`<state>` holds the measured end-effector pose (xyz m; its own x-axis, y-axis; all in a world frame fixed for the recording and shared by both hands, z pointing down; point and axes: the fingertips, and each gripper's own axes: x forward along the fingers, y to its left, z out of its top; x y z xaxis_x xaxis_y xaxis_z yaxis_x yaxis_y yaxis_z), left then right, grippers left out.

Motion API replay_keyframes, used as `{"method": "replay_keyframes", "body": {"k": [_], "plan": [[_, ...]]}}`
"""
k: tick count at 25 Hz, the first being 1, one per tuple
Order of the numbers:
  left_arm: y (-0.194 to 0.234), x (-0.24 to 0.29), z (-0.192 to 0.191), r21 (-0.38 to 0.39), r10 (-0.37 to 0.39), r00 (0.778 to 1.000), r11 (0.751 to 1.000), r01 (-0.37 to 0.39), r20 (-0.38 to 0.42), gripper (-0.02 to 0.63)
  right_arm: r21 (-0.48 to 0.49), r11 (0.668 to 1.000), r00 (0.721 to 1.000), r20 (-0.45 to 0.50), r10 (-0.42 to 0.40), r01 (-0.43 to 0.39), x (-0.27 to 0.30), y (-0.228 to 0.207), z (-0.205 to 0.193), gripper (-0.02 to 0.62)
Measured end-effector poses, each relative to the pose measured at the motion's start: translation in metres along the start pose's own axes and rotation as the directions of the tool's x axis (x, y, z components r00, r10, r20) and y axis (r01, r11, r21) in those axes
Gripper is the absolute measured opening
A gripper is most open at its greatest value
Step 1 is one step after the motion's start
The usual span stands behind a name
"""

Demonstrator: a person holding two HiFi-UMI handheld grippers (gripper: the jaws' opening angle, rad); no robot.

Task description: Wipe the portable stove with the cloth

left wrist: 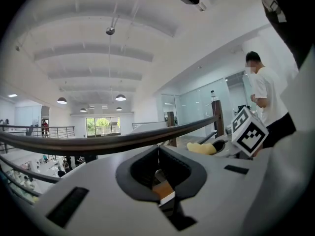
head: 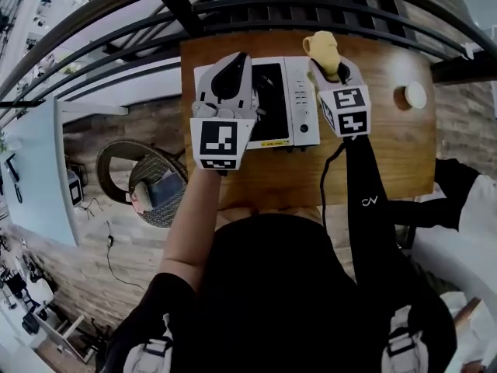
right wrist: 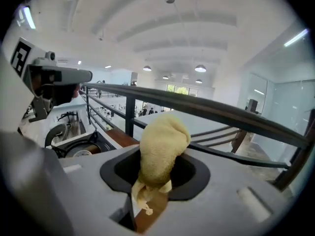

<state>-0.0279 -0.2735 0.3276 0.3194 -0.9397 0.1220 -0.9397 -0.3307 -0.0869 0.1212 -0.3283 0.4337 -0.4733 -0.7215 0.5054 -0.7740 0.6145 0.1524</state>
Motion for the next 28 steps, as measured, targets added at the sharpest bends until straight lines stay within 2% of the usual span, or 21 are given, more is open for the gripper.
{"method": "replay_keyframes", "body": {"k": [5, 10, 19, 28], "plan": [[0.009, -0.048, 0.013, 0.029, 0.026, 1.0, 0.999, -0.026, 0.015, 0.009, -0.007, 1.0, 0.985, 0.174, 0.012, -0.011, -0.057, 0.049, 0.037, 0.137], [0.017, -0.091, 0.023, 0.041, 0.015, 0.999, 0.999, -0.017, 0.041, 0.009, -0.02, 0.998, 0.959, 0.278, -0.057, 0.065, -0.105, 0.095, 0.061, 0.137], [0.032, -0.163, 0.042, 0.072, -0.029, 0.997, 0.997, 0.024, 0.075, 0.009, -0.024, 0.985, 0.916, 0.373, -0.148, 0.169, -0.164, 0.157, 0.09, 0.137], [0.031, -0.197, 0.054, 0.094, -0.064, 0.992, 0.994, 0.054, 0.105, 0.009, -0.075, 0.969, 0.885, 0.429, -0.183, 0.236, -0.201, 0.185, 0.102, 0.137]]}}
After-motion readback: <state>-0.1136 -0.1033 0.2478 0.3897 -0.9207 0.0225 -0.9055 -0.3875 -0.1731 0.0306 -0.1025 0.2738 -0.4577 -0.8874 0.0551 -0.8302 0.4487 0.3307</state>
